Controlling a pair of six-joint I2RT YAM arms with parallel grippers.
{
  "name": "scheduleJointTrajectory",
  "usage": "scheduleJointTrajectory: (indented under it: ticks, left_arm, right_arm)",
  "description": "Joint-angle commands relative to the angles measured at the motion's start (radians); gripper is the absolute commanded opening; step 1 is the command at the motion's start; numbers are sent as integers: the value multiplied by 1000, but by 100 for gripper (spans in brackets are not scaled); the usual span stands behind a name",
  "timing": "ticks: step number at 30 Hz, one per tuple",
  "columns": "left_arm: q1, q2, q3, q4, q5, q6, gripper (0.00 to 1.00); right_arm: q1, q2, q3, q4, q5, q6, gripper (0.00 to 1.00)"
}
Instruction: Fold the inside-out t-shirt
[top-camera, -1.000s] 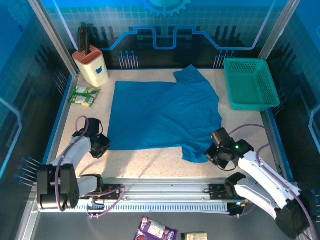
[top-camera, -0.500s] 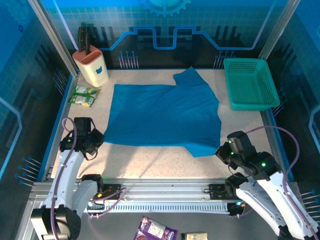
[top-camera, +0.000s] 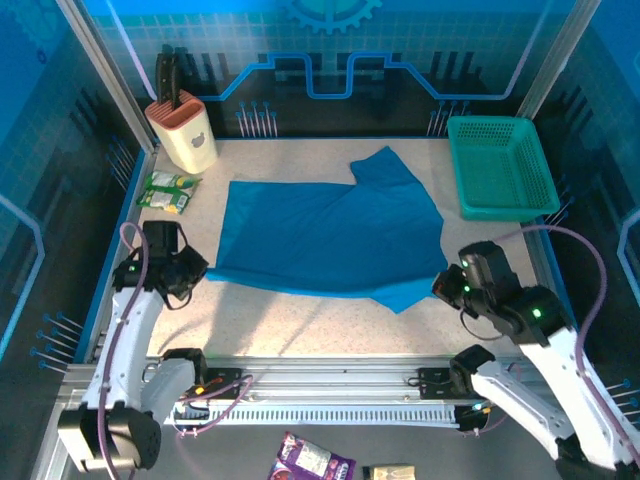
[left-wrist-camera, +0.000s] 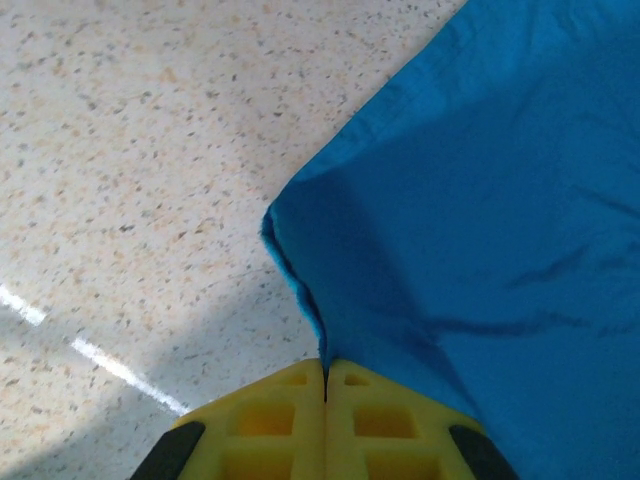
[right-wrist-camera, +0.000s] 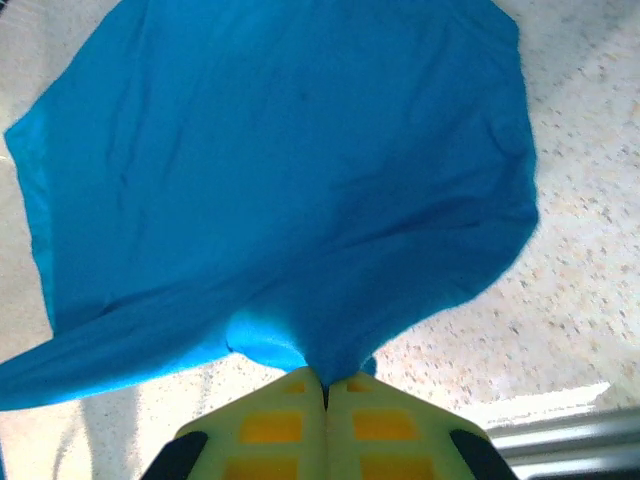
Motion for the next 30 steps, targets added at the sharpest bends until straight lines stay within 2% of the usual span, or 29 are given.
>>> scheduleJointTrajectory:
  ticks: [1,5,15,30]
  left_arm:
    - [13,74,35,63,32,52,0]
    - [13,177,73,111,32,84,0]
    - [7,424,204,161,34,177,0]
    - [-1,729,420,159,22,264,2]
  right_arm:
    - [-16,119,24,140,24,-106,0]
    - [-51,248,45,230,21,-168,0]
    - [-246,425,90,417,-108,-292,0]
    - [-346,702,239,486,-175,-412,0]
